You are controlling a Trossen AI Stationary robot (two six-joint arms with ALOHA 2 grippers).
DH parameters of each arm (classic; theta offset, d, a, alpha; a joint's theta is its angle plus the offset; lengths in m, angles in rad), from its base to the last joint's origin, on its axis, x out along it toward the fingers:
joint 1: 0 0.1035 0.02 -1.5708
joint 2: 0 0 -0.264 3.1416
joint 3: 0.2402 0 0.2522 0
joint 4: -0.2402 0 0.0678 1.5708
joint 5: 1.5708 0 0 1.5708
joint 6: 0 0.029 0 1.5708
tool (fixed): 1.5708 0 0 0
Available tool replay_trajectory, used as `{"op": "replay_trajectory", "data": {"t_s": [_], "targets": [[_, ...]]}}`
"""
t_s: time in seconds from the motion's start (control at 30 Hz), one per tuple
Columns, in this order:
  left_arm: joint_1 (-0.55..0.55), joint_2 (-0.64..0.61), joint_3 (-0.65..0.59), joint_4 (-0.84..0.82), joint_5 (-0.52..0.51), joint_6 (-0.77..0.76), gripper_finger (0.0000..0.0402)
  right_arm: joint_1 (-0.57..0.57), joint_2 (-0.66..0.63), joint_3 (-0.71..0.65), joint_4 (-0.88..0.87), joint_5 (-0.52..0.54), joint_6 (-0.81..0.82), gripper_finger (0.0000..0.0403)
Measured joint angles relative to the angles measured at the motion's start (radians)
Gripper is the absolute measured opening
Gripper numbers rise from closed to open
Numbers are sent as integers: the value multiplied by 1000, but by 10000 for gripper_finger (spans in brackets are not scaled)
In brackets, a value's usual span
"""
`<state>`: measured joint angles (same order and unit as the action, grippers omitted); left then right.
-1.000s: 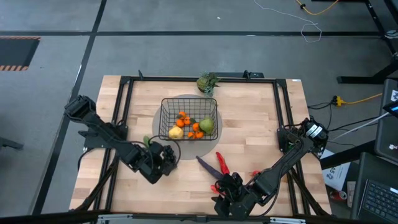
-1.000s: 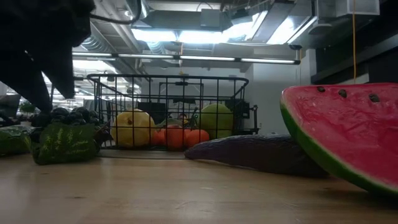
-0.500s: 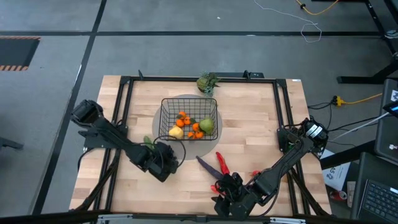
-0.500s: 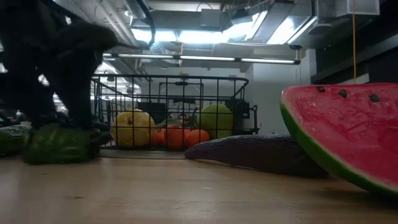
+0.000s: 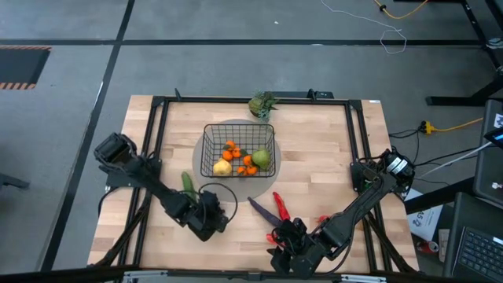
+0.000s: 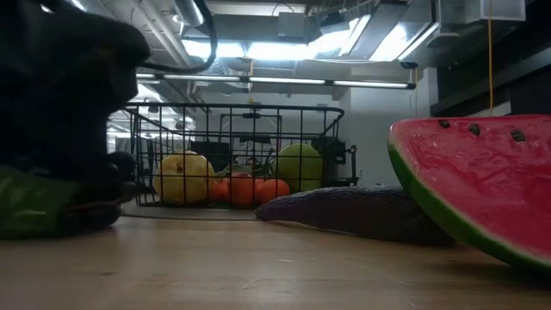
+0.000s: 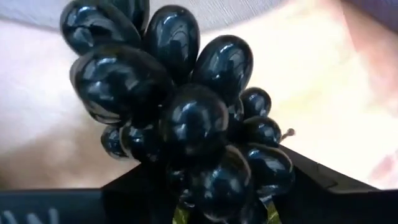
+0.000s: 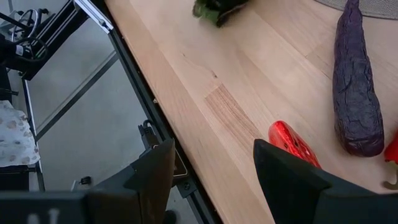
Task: Build produce basket
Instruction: Put the purple grapes into the black wire basket
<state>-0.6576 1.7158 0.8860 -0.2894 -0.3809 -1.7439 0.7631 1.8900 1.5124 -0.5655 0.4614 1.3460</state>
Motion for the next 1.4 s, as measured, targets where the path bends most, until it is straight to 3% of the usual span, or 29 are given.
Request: {"op": "replay_trajectory", "data": {"t_s": [0.23,0.43,0.5,0.73,0.9,1.03,1.13,1.4], "targets": [[-47,2,-1,93,14,0,113,0,0,0,0,1,-16,220],[-70,-22,-2,219,-70,45,90,0,0,0,0,1,-17,220],[-71,-42,-2,339,-100,148,89,0,0,0,0,1,-17,220],[-30,-178,0,808,-158,722,87,0,0,0,0,8,-19,220],[22,-314,0,999,-177,1147,87,0,0,0,0,16,-16,220],[75,-424,0,949,-304,1312,87,-2,0,0,2,16,-15,220],[128,-494,0,799,-381,1360,87,-9,0,0,7,16,-14,220],[297,-563,0,323,-421,1174,87,-31,0,0,38,17,-13,220]]}}
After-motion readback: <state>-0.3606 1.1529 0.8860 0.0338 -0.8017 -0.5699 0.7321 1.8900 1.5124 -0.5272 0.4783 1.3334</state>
